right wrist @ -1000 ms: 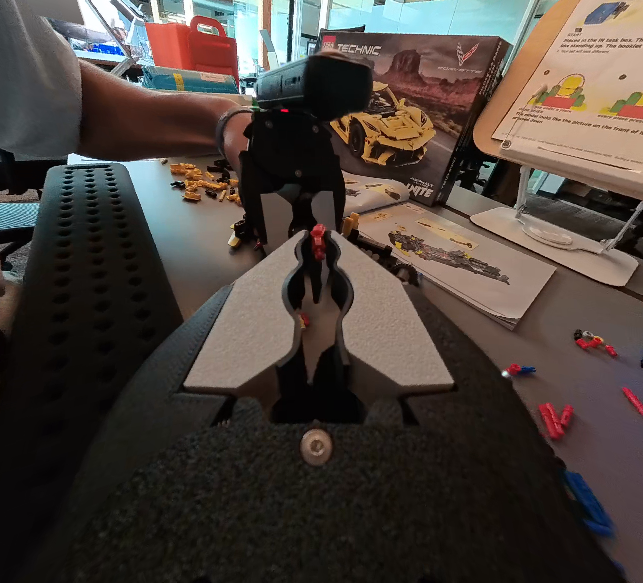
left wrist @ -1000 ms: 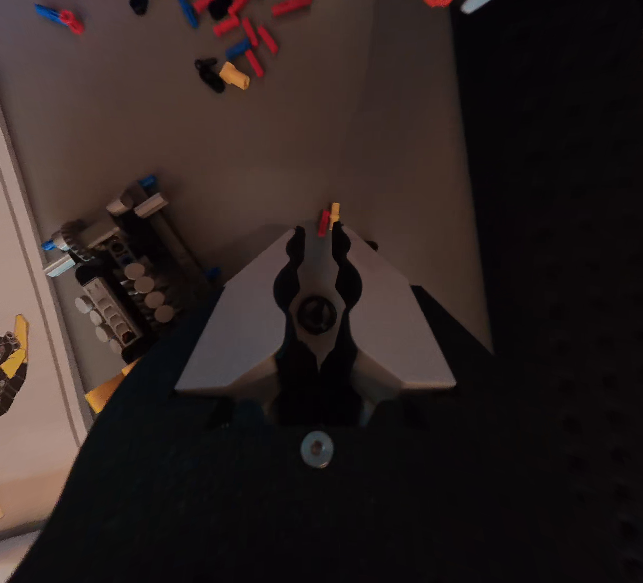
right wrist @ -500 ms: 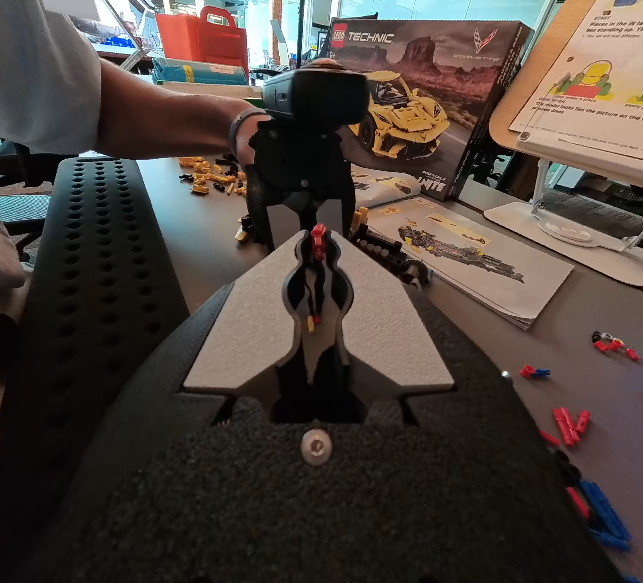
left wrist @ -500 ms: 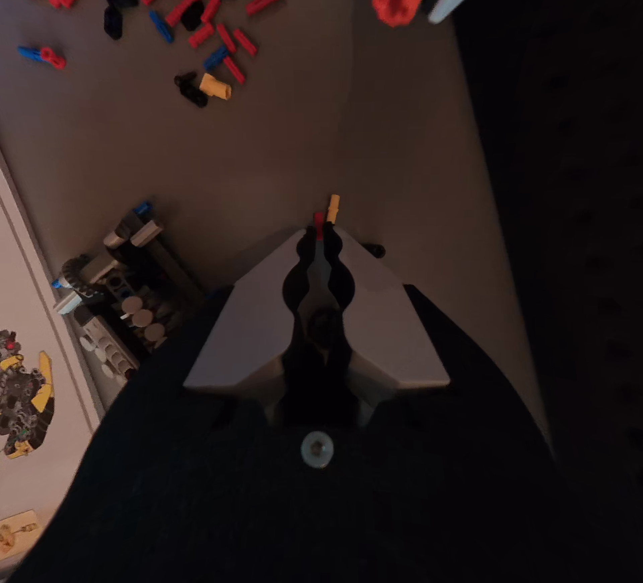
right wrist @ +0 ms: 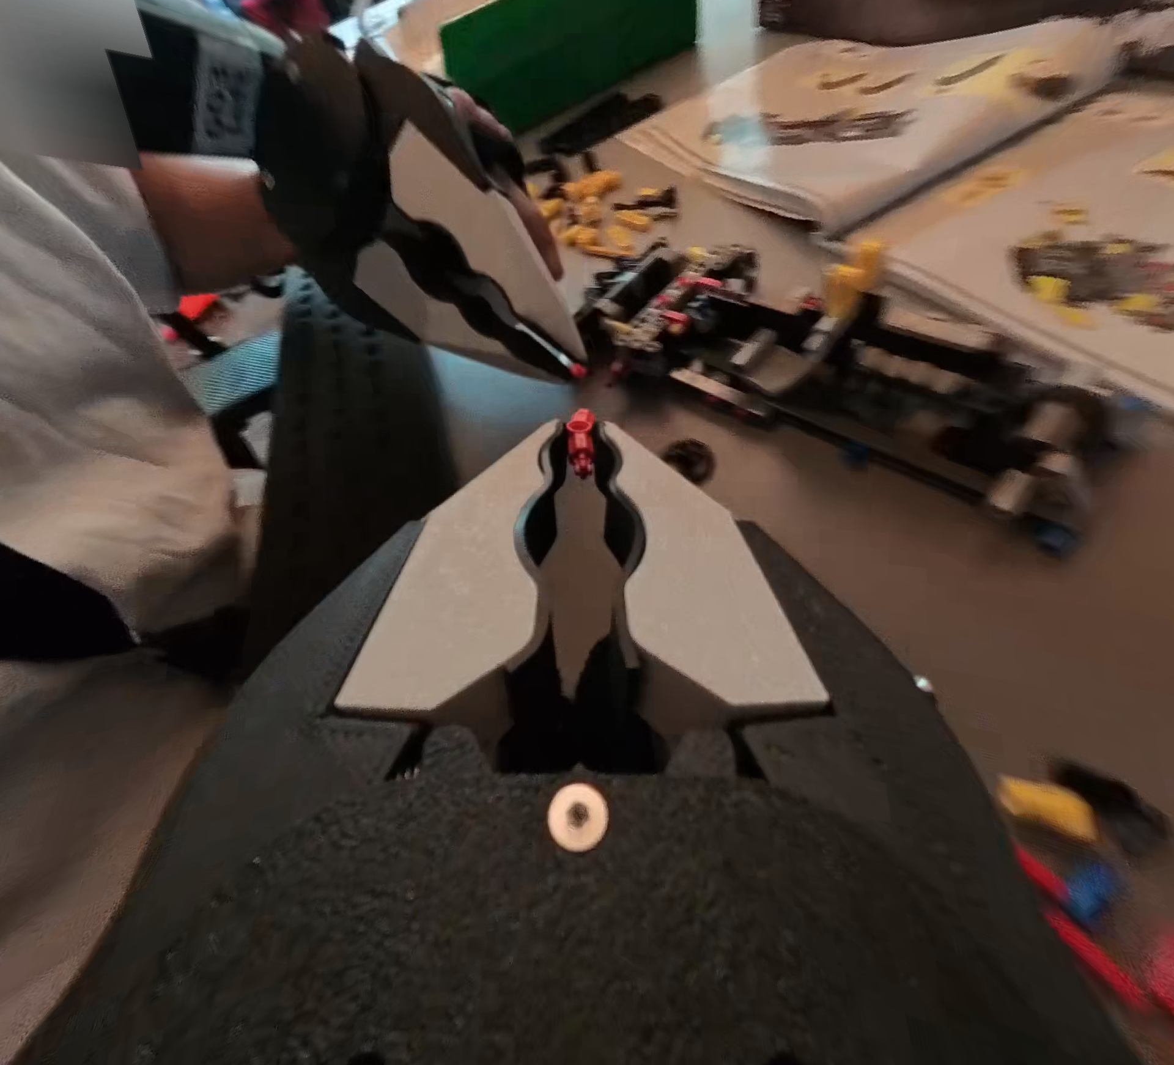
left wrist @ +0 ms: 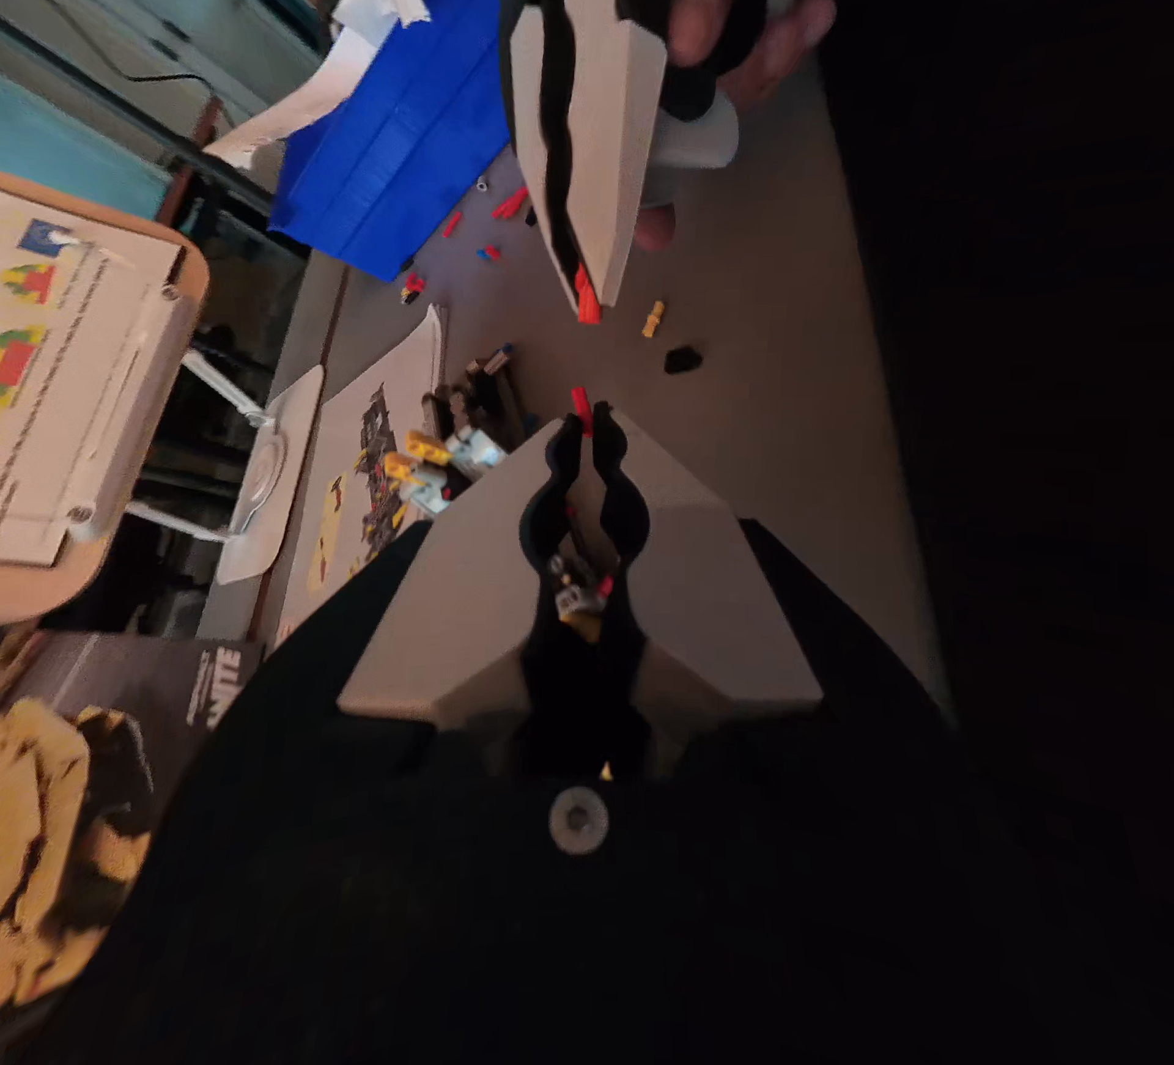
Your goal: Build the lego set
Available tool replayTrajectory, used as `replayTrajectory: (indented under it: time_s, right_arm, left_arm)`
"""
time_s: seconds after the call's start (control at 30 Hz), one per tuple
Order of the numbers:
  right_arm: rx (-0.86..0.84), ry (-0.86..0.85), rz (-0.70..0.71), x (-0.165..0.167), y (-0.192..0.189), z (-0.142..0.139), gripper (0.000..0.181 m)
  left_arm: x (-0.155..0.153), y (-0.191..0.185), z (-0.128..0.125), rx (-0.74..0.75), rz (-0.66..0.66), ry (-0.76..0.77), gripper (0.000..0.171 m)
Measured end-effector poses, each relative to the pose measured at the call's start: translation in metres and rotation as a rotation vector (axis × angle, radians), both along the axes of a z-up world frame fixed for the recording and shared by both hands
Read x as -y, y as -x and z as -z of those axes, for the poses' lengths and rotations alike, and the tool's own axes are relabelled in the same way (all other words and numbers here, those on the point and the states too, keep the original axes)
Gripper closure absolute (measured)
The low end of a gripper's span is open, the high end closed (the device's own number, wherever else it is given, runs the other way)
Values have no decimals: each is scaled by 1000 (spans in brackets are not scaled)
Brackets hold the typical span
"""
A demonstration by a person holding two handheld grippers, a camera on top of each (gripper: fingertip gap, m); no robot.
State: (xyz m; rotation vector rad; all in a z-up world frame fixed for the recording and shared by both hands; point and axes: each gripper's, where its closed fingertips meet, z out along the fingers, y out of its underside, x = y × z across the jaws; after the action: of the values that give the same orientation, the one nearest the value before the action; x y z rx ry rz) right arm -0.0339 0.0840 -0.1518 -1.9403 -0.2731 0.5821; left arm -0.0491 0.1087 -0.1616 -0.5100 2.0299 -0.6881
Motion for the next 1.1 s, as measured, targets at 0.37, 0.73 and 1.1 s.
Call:
replayTrajectory:
  time_s: [0.37, 0.73, 1.1]
  right_arm:
    - [-35, 55, -155, -20, 43, 16, 174]
    - [-28, 72, -176, -21, 45, 20, 174]
    - [9, 1, -63, -22, 20, 12, 174]
  left_arm:
    - [-7, 31, 3, 149, -20, -30, 171]
    - [-4, 33, 15, 77, 4, -28, 171]
    - [-10, 63, 58, -506, 44, 186, 170]
